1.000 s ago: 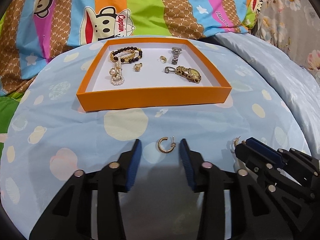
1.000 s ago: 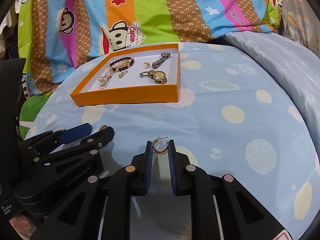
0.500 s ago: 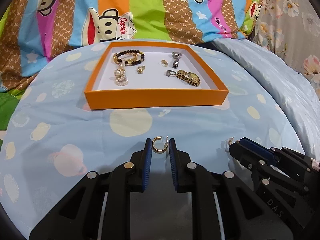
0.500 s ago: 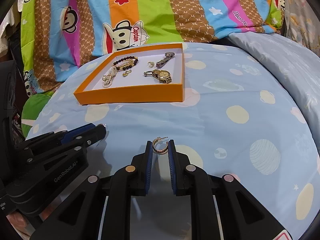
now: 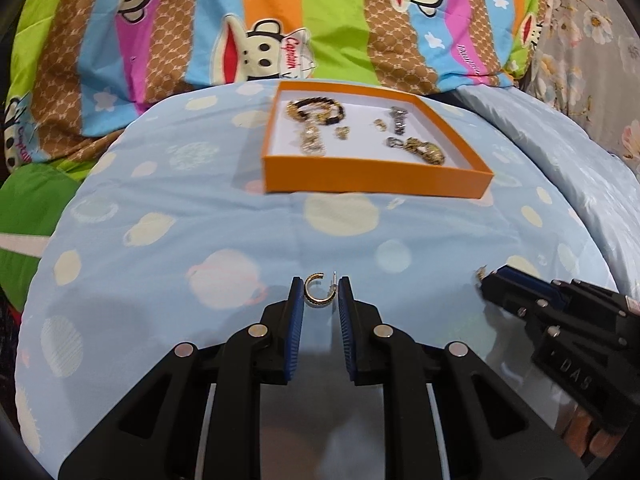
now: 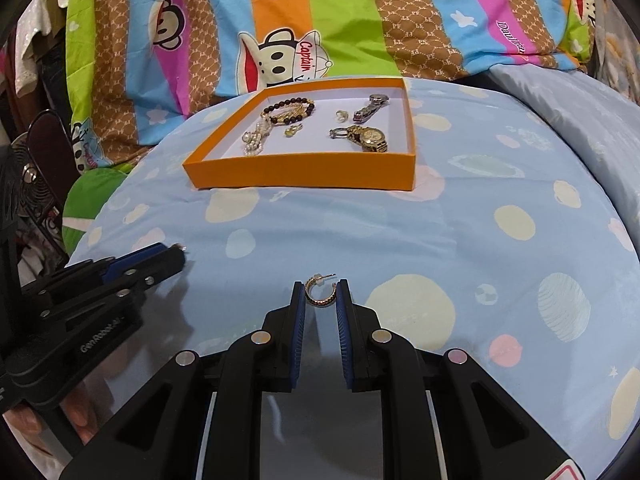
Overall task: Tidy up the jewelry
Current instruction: 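Release the earring into the box with the left tool while the right tool releases its earring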
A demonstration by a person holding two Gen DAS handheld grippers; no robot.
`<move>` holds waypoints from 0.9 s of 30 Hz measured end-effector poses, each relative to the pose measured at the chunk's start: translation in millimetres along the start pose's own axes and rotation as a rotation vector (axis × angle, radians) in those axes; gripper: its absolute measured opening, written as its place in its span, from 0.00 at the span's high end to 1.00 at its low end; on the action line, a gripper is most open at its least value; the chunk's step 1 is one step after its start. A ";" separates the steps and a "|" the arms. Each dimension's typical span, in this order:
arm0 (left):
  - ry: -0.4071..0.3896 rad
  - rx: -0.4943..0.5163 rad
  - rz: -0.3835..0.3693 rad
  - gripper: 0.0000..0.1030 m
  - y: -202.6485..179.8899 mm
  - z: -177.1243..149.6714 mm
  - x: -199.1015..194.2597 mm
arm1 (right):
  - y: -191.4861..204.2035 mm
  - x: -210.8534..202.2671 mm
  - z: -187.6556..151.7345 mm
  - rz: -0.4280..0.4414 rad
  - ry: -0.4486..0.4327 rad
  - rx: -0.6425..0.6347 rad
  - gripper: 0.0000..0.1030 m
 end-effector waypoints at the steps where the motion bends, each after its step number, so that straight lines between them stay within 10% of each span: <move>1: 0.005 -0.009 0.000 0.84 4.0 -1.6 -0.8 | 1.4 0.8 -0.5 -0.001 0.003 -0.005 0.86; 27: -0.032 0.069 0.038 0.84 -4.2 4.1 -24.6 | 20.9 -15.5 2.1 0.025 -0.013 -0.038 0.86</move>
Point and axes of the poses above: each gripper's, at about its wrist camera, not at the fingertips, and x roughly the way its jaws point, y to its left, z to its top, the point moved 1 cm from there along x, roughly the way its jaws point, and after that the axes turned 1 degree about -z, right-handed, at the moved point
